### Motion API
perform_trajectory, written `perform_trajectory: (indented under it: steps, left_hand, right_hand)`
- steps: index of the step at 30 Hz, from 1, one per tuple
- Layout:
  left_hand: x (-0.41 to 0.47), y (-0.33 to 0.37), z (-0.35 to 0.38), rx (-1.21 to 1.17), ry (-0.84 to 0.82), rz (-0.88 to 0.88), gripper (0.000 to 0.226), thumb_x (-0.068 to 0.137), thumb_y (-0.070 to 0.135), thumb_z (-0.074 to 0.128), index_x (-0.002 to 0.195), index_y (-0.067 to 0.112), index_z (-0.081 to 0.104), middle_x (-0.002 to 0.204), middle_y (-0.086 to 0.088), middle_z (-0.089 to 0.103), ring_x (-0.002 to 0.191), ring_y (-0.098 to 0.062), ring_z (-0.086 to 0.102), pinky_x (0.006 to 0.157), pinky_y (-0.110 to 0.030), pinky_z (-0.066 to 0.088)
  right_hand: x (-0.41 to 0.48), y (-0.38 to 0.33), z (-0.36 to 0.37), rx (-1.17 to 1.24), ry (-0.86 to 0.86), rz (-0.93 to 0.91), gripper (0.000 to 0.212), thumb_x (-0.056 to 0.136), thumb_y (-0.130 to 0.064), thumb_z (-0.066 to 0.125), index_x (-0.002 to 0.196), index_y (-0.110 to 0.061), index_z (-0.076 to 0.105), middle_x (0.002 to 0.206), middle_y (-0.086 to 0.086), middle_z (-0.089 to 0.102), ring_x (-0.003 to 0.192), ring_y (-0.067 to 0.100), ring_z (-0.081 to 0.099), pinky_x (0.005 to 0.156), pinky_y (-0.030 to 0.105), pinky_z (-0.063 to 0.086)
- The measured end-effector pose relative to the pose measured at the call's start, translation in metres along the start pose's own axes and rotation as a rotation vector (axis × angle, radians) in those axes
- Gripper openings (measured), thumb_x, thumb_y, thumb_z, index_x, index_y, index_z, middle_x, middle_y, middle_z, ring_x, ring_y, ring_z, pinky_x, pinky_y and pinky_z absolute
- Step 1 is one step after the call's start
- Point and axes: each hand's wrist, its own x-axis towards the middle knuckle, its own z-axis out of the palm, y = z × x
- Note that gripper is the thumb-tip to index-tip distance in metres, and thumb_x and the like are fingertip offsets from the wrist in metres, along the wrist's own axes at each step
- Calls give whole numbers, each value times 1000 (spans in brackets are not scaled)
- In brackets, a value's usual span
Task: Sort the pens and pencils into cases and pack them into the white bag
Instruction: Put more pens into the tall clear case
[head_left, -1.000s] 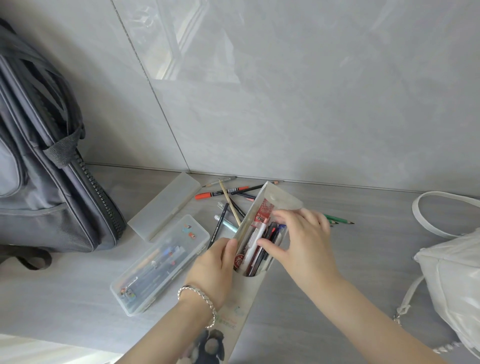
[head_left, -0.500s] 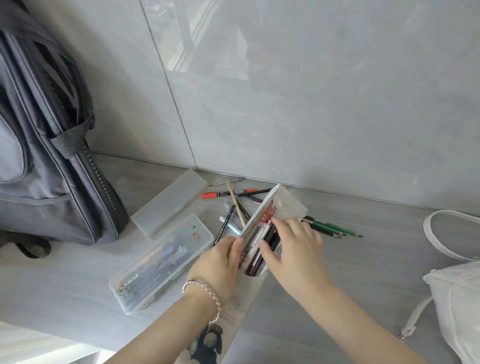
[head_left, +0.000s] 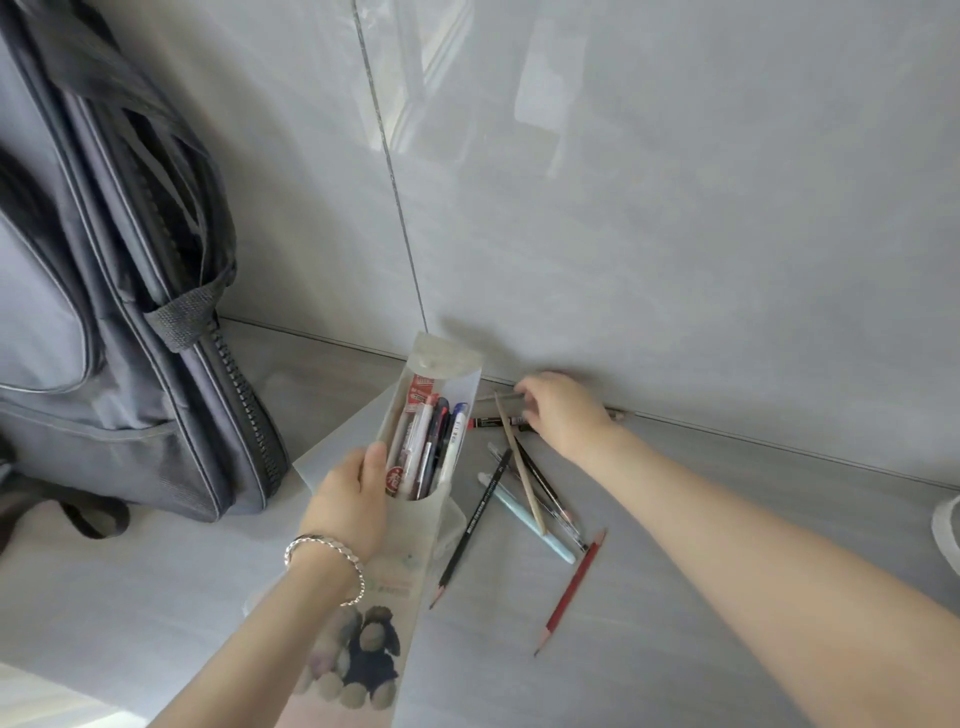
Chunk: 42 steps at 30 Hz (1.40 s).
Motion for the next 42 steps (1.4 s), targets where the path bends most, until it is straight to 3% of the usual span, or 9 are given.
perform_trajectory:
  steps: [3,8,15,18,24,29,32,38,42]
  left_hand:
    - [8,-6,-5,-5,36,-11,44,97,36,28,81,5,56,69,-3,55,70,-24,50,58,-30,34]
    - [7,-13,-5,-12,14,-32,42,97,34,29,69,10,48,64,-2,50,61,-17,44,56,-26,33]
    - [-4,-18,-3,-30,-20,-26,37,97,36,29,68,23,48,69,1,53,71,-21,47,58,-28,34]
    - [-6,-20,-5,-39,-7,-25,37,97,35,29,68,23,47,70,0,53,71,-22,48,58,-20,33]
    - [-10,-24,-7,-29,33,-22,41,98,34,30,87,6,57,72,-3,53,74,-24,47,58,-18,31]
    - [-14,-28,-11,-21,71,-19,41,98,34,30,92,6,59,71,0,54,68,-18,47,57,-17,32]
    - [-17,-30,-11,-5,74,-11,42,98,34,30,90,4,59,69,-2,53,65,-17,46,56,-18,32]
    - [-23,-30,-5,-4,30,-4,45,98,34,30,86,0,57,67,-5,51,64,-20,45,57,-23,33]
    - [-29,-22,-1,-12,10,31,41,98,32,30,69,11,50,63,-4,47,59,-18,42,56,-25,32]
  right_hand:
    - [14,-6,6,-162,-215,-25,33,86,-15,58,118,-10,53,121,13,55,114,31,51,91,38,46]
    - [10,-3,10,-208,-303,5,26,88,-11,52,113,-4,55,121,17,54,111,33,53,88,34,44]
    - [-17,17,1,-171,-229,67,22,87,-7,48,107,-4,56,117,15,51,104,31,55,82,33,44]
    - [-20,11,5,-187,-231,32,24,89,-15,48,111,-7,55,117,13,56,107,31,54,84,33,43]
    - [-14,-4,17,-370,-194,-25,25,90,-21,50,109,-5,56,117,12,54,114,31,47,87,35,39]
    - [-16,-8,4,-309,-232,98,18,91,-17,44,102,-7,54,114,15,61,105,32,57,73,30,39]
    - [-31,4,-10,-258,-173,203,27,96,-19,34,117,-4,44,113,14,61,101,33,58,67,30,37]
    - [-81,18,-4,26,-75,263,25,98,-22,32,112,-7,47,63,0,43,69,26,47,54,30,30]
    - [-98,2,27,97,-57,269,9,93,-19,41,94,-12,47,88,10,61,83,31,57,62,29,35]
